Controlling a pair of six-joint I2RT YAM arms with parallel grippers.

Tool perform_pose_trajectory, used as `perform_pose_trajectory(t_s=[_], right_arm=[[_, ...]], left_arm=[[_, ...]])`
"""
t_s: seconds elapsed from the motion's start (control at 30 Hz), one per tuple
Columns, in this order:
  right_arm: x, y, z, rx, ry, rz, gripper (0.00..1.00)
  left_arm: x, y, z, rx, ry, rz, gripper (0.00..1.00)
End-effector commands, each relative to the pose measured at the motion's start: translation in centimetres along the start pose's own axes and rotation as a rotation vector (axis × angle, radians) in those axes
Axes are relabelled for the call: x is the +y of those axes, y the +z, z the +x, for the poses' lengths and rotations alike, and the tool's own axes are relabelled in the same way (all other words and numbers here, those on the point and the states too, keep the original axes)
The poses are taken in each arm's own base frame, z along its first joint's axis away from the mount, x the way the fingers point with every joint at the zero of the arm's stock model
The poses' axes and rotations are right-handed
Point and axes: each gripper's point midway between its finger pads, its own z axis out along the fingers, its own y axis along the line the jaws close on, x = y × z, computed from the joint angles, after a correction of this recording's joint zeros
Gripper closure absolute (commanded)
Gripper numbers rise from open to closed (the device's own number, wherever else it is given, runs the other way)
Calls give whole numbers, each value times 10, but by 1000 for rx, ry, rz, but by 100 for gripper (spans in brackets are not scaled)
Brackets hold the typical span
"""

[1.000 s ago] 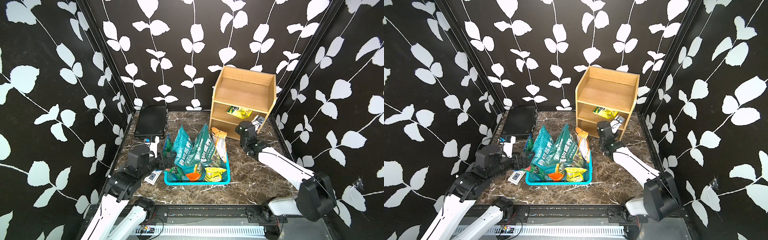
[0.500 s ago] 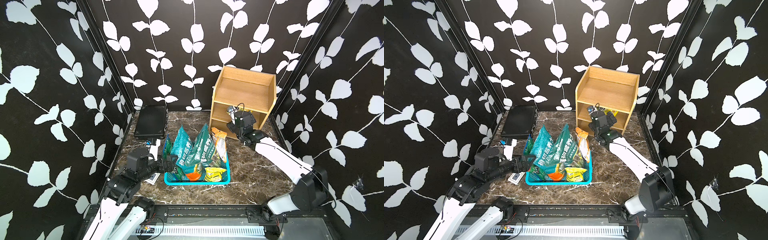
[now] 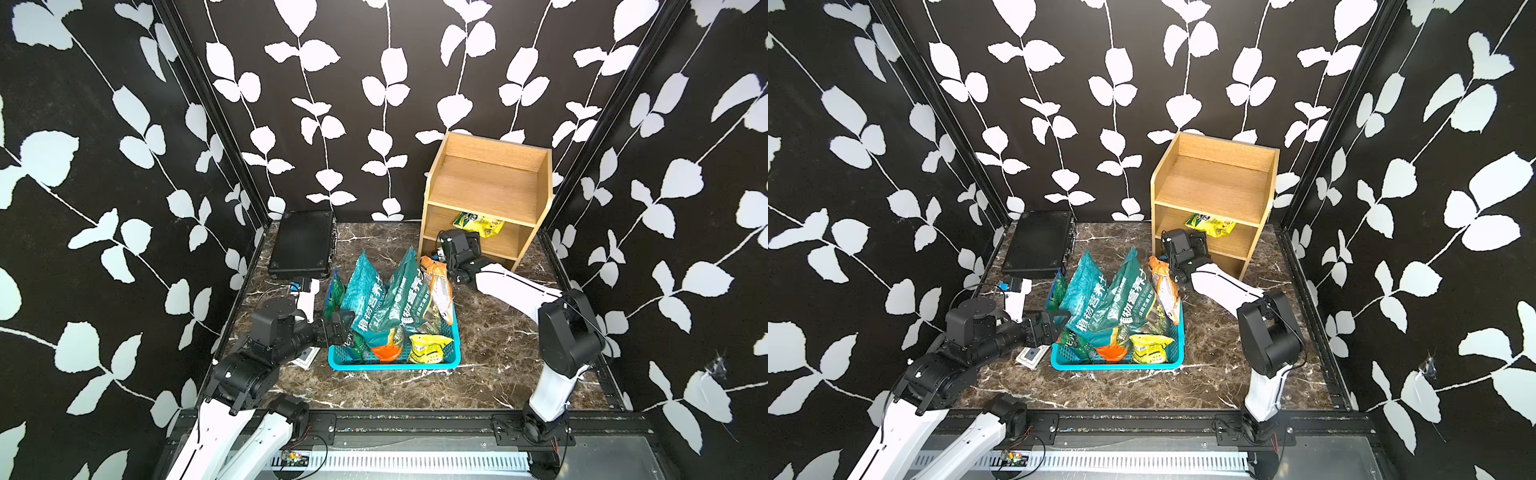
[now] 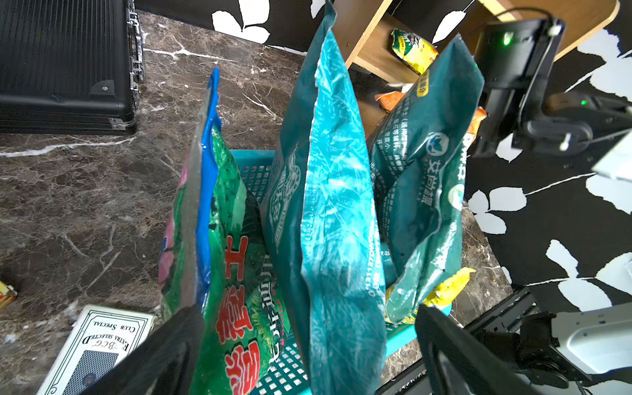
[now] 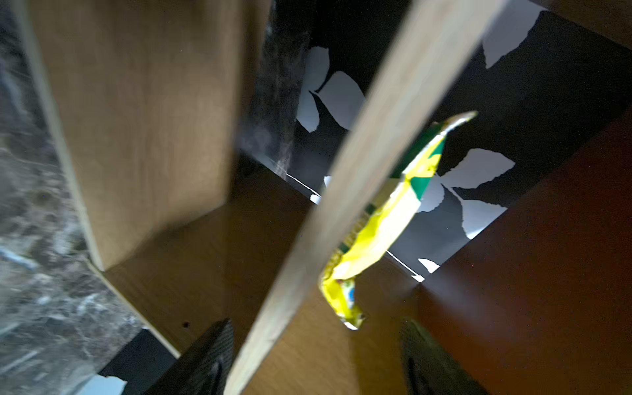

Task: Take down the fertilizer bag from the shelf
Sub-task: Pick up the fertilizer bag from the shelf.

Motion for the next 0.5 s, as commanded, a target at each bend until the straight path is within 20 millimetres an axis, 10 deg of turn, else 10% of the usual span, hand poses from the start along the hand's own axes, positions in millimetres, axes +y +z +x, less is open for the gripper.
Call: perform_pose_trajectory(t_s=[0.0, 0.47], right_arm=[[-47, -5, 23, 50, 98, 70, 21], [-56, 3, 64, 63, 204, 112, 33]], left_arm=[[3, 2, 5, 9, 3, -3, 1], [6, 7, 4, 21, -1, -17, 1]])
